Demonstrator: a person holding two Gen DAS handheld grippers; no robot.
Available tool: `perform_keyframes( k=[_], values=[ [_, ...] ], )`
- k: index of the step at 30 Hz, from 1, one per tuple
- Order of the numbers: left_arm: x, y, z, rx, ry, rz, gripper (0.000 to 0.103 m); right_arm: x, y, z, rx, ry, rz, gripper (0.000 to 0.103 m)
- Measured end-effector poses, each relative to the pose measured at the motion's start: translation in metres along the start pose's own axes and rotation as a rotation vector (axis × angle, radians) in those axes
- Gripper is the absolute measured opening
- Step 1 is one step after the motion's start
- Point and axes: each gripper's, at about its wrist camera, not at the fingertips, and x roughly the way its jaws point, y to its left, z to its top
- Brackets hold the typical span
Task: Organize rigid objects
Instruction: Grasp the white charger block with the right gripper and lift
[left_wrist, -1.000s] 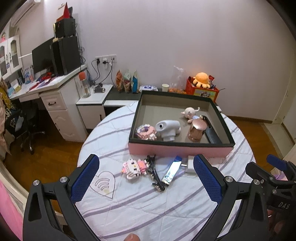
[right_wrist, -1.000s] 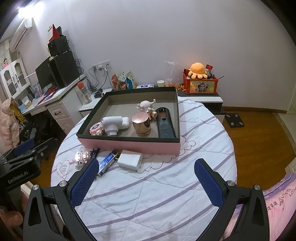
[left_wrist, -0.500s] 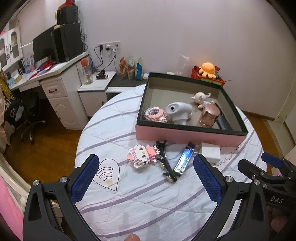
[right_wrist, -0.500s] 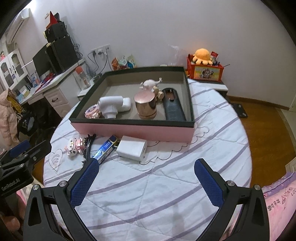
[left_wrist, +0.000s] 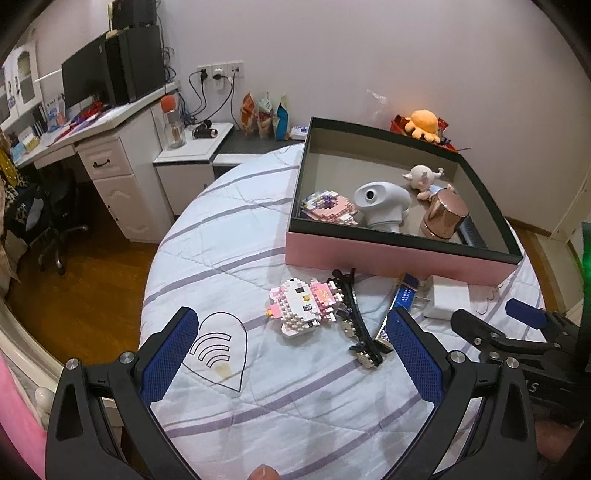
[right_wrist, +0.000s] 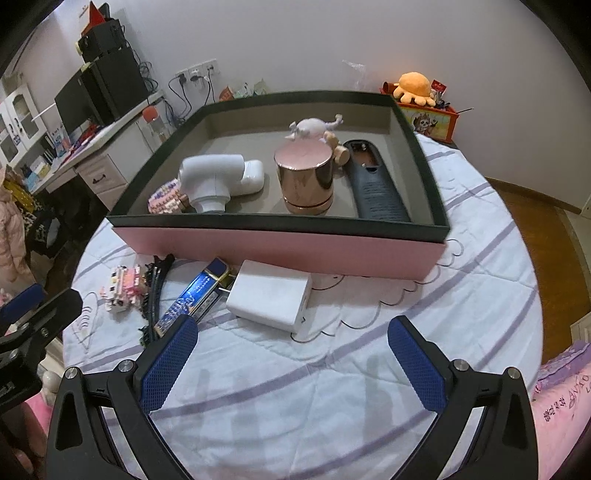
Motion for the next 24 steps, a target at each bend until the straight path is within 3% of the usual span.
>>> perform_keyframes(
  k=[13,20,24],
  values=[
    [0.022,0.013,0.006,-0.017,0.030,-0.002,0.103,0.034,0.007,0.004,-0.025,0.050,-0.044,0.102],
    [0.027,0.017,0.007,-0.020,0.038,-0.002,0.103,0.043,0.014,0.004,-0.056,0.039,-0.088,0.094],
    [0.026,0.017,0.006,-0.018,0.038,-0.003,0.103,0.042,0.019,0.005,-0.085,0.026,-0.090,0.081]
  ],
)
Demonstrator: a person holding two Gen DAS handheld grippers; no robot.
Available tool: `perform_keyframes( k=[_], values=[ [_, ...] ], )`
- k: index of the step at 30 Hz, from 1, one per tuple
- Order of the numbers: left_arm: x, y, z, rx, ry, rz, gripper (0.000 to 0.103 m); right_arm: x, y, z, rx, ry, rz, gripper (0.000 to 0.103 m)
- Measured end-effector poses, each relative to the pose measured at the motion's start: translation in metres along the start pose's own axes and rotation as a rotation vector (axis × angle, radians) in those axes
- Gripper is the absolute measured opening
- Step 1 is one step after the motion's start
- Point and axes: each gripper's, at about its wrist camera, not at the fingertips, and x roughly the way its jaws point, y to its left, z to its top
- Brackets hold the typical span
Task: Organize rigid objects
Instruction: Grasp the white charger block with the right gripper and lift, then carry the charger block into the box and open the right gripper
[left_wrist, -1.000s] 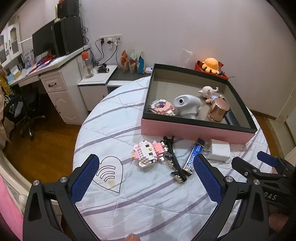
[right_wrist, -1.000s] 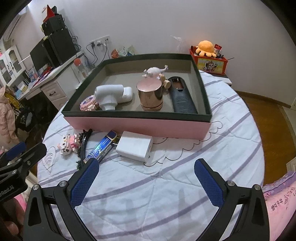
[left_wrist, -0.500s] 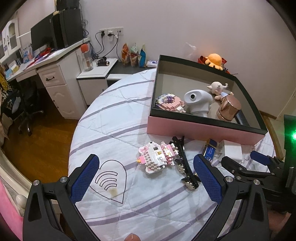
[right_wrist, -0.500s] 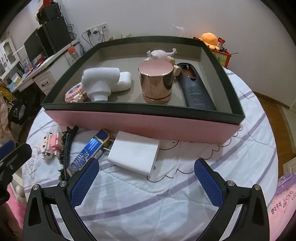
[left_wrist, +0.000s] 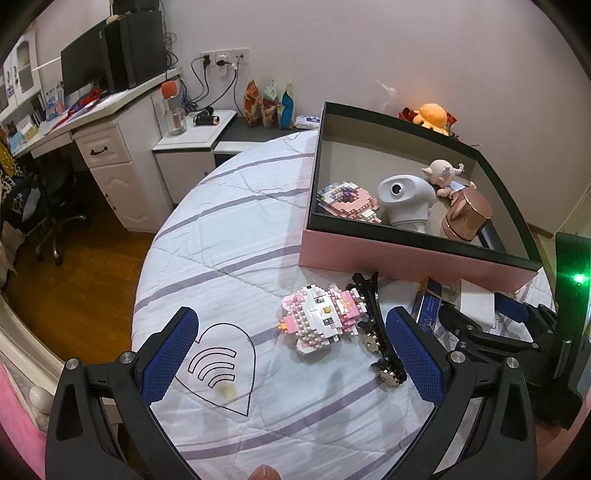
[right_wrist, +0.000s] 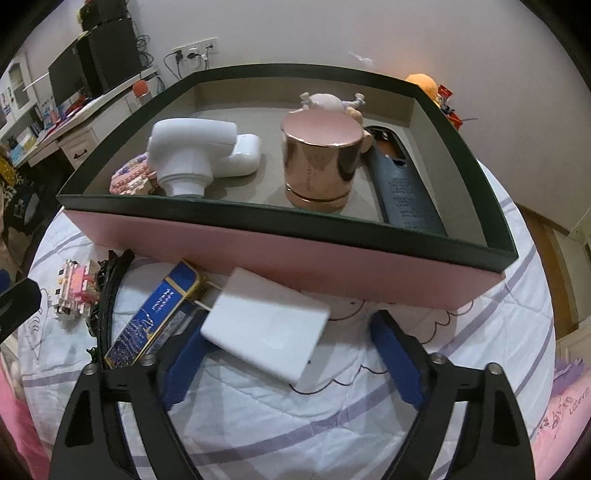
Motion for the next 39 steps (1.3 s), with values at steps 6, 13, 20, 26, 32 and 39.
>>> perform_keyframes(
  k=[6,13,20,26,32,39],
  values=[
    [0.000,-0.006,0.000,0.010,-0.003,0.000,0.103,-0.004,-0.005,0.000,-0.013,-0.014,0.020,0.064],
    [-0.008,-0.012,-0.001,0.014,-0.015,-0.001,0.103,-0.014,-0.015,-0.005,0.006,-0.018,0.054,0.065],
    [-0.019,-0.020,0.005,0.026,-0.045,-0.012,0.103,-0.046,-0.024,-0.002,0.019,-0.069,0.072,0.065],
    [-0.029,-0.027,0.029,0.036,-0.105,-0.014,0.103,-0.077,-0.030,0.017,0.024,-0.137,0.089,0.065],
    [-0.026,-0.035,0.054,0.040,-0.150,-0.010,0.103,-0.080,-0.042,0.048,0.032,-0.178,0.050,0.065],
    [-0.005,-0.046,0.074,0.046,-0.150,-0.004,0.103,-0.046,-0.060,0.073,0.035,-0.142,0.018,0.065]
  ],
)
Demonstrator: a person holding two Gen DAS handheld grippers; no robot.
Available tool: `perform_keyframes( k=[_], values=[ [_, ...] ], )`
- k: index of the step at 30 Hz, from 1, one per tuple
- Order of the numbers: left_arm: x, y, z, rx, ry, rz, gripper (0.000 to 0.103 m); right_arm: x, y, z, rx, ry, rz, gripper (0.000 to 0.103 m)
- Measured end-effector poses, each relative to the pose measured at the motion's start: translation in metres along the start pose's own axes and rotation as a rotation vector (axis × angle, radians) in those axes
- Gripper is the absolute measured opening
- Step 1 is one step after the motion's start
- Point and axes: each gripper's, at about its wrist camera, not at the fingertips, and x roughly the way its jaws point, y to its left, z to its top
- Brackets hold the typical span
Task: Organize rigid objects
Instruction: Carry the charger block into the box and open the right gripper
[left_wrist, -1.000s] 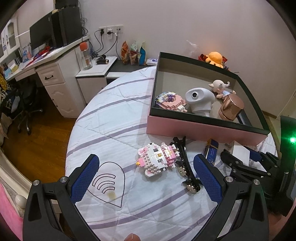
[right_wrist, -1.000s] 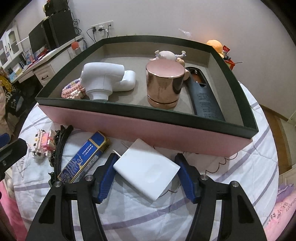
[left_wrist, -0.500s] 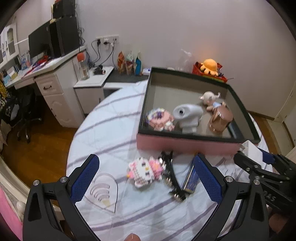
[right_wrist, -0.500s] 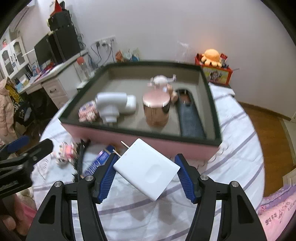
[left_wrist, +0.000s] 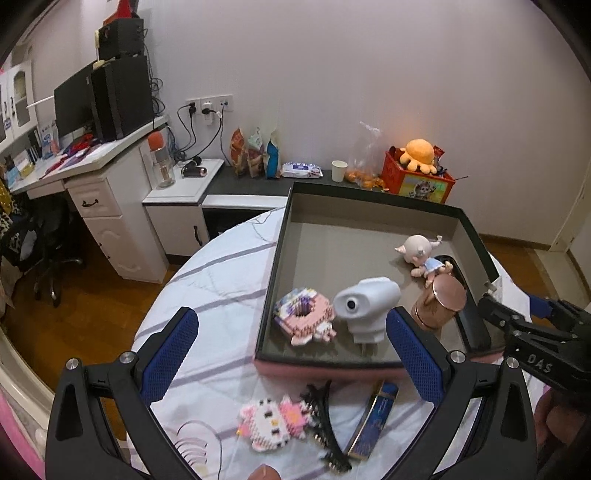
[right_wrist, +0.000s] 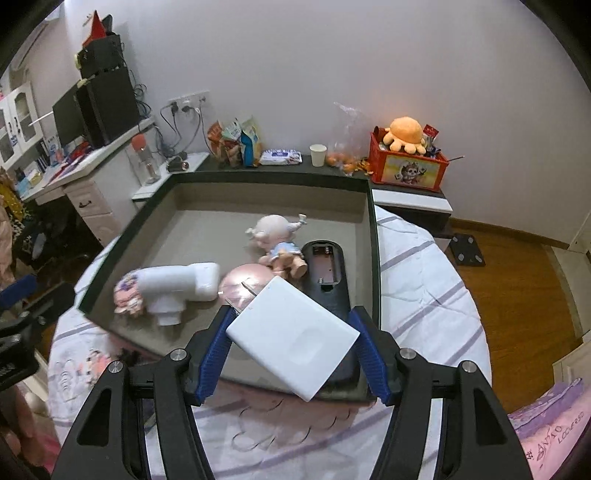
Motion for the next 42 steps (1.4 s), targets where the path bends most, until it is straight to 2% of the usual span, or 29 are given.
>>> perform_keyframes(
  k=[5,11,19,22,29,33,35,37,42],
  values=[
    [0.018,-0.006,0.006,0.005,0.019,-0.003,0.103,0.026,-0.006,0.001,-0.004,0.039,-0.008,0.065],
    [0.031,-0.011,0.008,0.008,0.034,-0.011,0.103,0.030,-0.013,0.004,-0.001,0.014,-0.007,0.065],
    [0.032,-0.013,0.009,0.010,0.035,-0.013,0.103,0.031,-0.017,0.000,0.021,0.017,0.001,0.071],
    [0.028,-0.014,0.008,0.008,0.031,-0.012,0.103,0.026,-0.015,-0.002,0.027,0.007,0.020,0.080],
    [0.010,-0.013,0.003,0.011,0.013,-0.012,0.103,0.009,-0.009,-0.005,0.028,-0.014,0.017,0.083],
    [-0.003,-0.013,-0.002,0.014,0.002,-0.013,0.103,-0.002,-0.007,-0.009,0.039,-0.031,0.024,0.088],
    [-0.009,-0.013,-0.004,0.016,-0.002,-0.013,0.103,-0.009,-0.006,-0.013,0.045,-0.037,0.024,0.092],
    [-0.014,-0.013,-0.005,0.018,-0.006,-0.012,0.103,-0.014,-0.007,-0.016,0.050,-0.047,0.026,0.103],
    [-0.029,-0.013,-0.014,0.021,-0.012,-0.010,0.103,-0.031,-0.006,-0.024,0.058,-0.065,0.037,0.103]
  ],
)
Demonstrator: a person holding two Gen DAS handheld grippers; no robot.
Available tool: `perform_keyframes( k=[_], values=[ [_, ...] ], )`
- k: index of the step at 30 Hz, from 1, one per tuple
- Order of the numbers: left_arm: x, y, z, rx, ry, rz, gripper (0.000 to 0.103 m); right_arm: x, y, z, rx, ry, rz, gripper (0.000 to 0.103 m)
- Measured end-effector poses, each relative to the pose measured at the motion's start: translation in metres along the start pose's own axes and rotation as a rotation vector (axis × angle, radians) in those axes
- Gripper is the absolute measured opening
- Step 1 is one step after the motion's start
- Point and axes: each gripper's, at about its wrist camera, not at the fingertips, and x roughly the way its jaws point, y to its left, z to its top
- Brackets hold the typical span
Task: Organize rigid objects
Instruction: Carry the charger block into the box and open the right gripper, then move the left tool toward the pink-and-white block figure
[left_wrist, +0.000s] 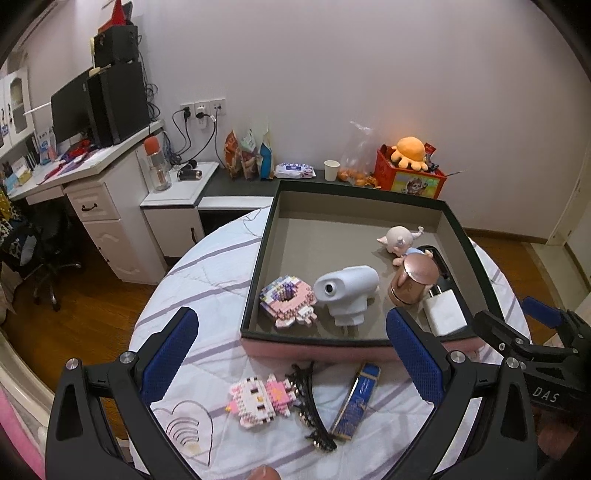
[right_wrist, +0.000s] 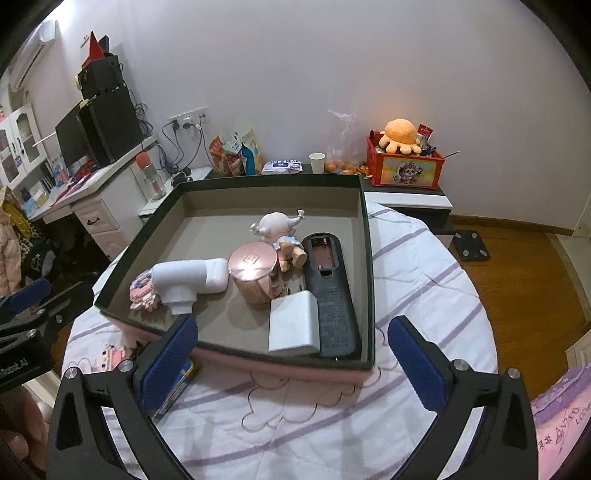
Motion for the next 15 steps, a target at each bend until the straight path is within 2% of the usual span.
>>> perform_keyframes(
  k=[15],
  values=[
    [-0.039,-0.001,-0.040,0.011,0.017,0.008,0.103,-0.049,-0.003,-0.042,0.033,-0.011,0.026,0.103]
  ],
)
